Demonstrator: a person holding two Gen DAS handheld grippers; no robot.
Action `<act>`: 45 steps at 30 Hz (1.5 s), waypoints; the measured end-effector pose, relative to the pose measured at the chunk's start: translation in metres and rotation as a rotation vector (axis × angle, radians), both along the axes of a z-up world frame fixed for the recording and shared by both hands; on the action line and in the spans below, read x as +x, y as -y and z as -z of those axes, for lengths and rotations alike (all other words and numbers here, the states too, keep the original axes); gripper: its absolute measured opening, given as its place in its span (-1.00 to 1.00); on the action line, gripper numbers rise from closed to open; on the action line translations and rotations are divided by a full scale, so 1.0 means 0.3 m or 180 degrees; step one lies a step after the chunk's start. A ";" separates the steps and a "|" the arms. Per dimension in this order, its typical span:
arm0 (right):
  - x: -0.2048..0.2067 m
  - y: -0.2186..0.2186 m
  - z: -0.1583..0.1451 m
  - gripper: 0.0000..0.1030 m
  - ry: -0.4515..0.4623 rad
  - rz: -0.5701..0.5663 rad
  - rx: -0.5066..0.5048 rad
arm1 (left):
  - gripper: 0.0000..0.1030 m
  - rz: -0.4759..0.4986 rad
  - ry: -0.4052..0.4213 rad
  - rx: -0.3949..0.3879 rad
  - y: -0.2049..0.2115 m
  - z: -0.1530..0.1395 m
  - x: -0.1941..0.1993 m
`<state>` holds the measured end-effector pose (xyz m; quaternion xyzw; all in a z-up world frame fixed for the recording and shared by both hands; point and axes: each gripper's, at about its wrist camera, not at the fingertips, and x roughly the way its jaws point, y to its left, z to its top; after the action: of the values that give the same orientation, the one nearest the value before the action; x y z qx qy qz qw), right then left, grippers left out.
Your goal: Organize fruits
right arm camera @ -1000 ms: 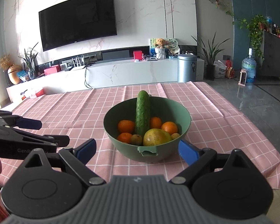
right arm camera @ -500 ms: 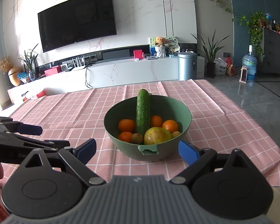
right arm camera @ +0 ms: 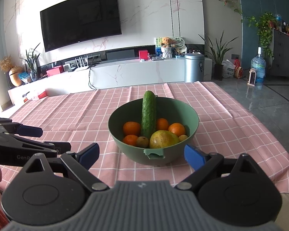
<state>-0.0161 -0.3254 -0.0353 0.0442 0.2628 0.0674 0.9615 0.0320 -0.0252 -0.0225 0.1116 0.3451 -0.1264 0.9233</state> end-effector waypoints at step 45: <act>0.010 -0.004 0.003 0.77 -0.0015 -0.0017 0.0005 | 0.77 0.0006 0.0055 0.0056 -0.003 -0.008 -0.002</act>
<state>-0.0133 -0.3242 -0.0362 0.0444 0.2652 0.0700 0.9606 0.0313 -0.0242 -0.0200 0.1210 0.3381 -0.1233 0.9251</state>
